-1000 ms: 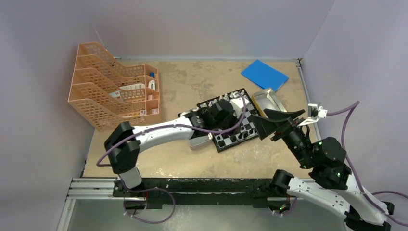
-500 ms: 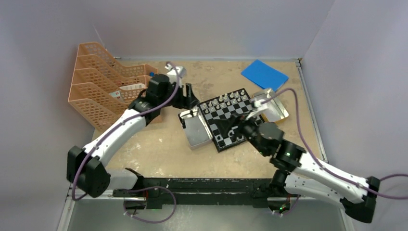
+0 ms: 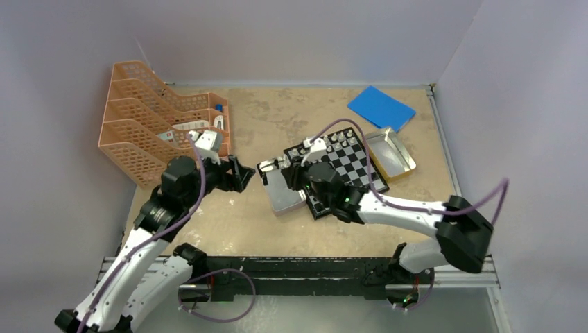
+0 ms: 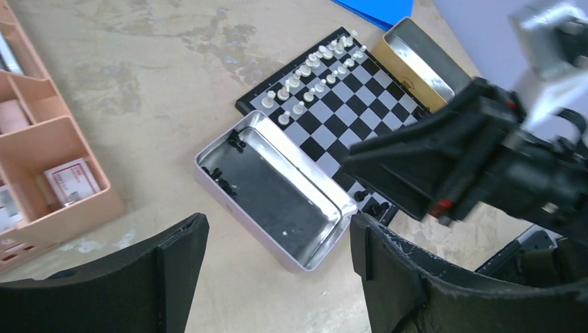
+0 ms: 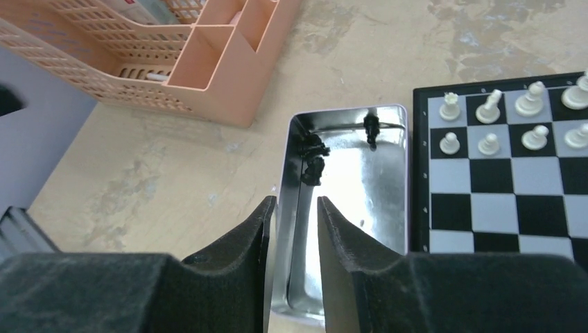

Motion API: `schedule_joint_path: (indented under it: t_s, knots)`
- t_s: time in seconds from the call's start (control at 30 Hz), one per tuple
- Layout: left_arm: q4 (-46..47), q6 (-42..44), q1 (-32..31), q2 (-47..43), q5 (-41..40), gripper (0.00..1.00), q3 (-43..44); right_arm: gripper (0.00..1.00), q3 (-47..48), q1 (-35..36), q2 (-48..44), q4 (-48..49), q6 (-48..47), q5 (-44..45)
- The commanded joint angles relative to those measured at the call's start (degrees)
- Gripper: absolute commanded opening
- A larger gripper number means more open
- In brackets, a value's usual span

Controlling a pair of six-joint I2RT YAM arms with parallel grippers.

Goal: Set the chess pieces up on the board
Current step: Pick up the chess piece from the storage box.

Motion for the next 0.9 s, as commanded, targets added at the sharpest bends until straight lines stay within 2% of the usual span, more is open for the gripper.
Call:
schedule_joint_path:
  t_s: [0.0,0.13,0.4,0.57,0.87]
  knots:
    - [0.4,3.8,0.1,-6.4,-1.8,0.74,-2.1,0.28,5.6,0.2,7.9,8.6,-2.6,2.9]
    - [-1.2,4.0,0.1,-10.1,-2.6,0.74,-2.7,0.25,9.1,0.1,16.5,11.2,-3.9,3.0]
    - [-1.7,5.1,0.1,-12.8,-0.6,0.73,-2.6,0.27,17.5,0.0,30.5,11.2,-7.7,10.1]
    - [-1.6,4.6,0.1,-14.0,-2.1,0.72,-2.6,0.29,20.2,-0.5,34.7,10.2,-9.6,13.7]
    - [-1.2,4.6,0.0,-15.6,-2.0,0.7,-3.1,0.31,21.6,-2.1,38.8,9.5,-9.7,13.8]
